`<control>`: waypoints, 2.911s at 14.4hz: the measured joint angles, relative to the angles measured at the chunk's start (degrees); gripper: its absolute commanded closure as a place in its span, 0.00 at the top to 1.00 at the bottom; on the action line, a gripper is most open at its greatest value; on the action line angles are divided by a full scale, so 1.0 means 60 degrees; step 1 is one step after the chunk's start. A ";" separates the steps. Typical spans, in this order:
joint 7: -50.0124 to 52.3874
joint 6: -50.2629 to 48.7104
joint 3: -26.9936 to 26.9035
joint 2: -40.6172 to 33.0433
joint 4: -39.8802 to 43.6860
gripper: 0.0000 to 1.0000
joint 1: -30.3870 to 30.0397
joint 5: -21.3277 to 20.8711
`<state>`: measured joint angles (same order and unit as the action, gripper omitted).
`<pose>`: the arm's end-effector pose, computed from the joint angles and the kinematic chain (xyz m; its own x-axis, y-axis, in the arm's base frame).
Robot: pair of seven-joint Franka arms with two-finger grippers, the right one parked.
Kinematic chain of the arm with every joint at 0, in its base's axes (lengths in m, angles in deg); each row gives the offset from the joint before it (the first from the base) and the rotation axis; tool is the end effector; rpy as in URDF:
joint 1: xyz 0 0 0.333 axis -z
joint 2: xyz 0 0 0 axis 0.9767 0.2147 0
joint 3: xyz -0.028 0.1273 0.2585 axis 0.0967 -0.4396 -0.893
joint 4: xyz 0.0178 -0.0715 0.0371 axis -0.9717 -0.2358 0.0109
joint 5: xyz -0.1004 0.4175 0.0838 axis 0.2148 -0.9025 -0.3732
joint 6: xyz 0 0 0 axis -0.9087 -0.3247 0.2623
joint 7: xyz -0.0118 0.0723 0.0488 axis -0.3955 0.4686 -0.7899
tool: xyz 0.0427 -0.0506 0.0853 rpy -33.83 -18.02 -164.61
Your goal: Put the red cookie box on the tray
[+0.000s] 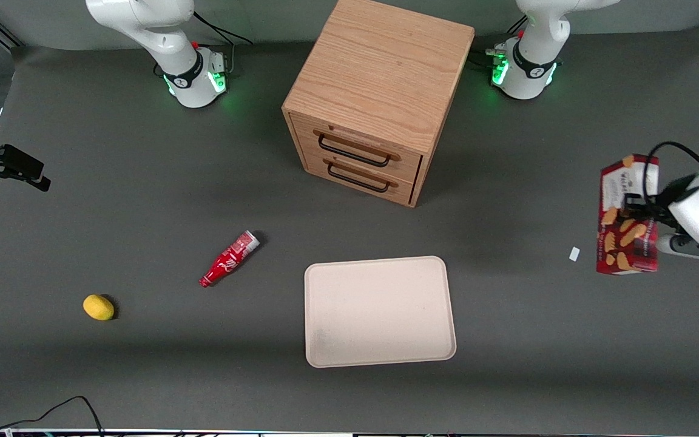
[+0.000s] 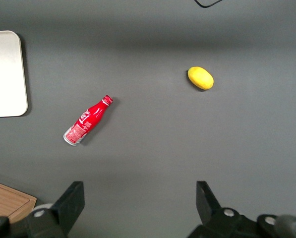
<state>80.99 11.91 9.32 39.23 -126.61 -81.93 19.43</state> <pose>0.6502 -0.0407 0.5040 0.9821 -0.1335 -0.1326 -0.1203 -0.9874 0.1028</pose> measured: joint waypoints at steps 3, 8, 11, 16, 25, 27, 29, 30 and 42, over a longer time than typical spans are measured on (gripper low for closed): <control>0.2372 0.0275 0.1445 0.0215 0.0169 0.00 0.0063 -0.0012; 0.5640 0.2582 0.3297 0.1806 0.0162 0.00 0.0140 -0.1358; 0.6747 0.4040 0.3789 0.2956 0.0164 0.00 0.0221 -0.2239; 0.7977 0.6069 0.3866 0.4855 0.0173 0.00 0.0556 -0.4338; 0.8395 0.6941 0.3909 0.5927 0.0322 0.40 0.0813 -0.5710; 0.8405 0.6941 0.3909 0.5933 0.0322 1.00 0.0821 -0.5774; 0.8445 0.6943 0.3910 0.5932 0.0349 1.00 0.0821 -0.5809; 0.8495 0.6943 0.3911 0.5933 0.0378 1.00 0.0821 -0.5844; 0.7027 0.2151 0.3406 0.1993 0.0954 1.00 0.0345 -0.2560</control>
<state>123.15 24.82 29.75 51.18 -120.89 -79.86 4.07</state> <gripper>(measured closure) 0.000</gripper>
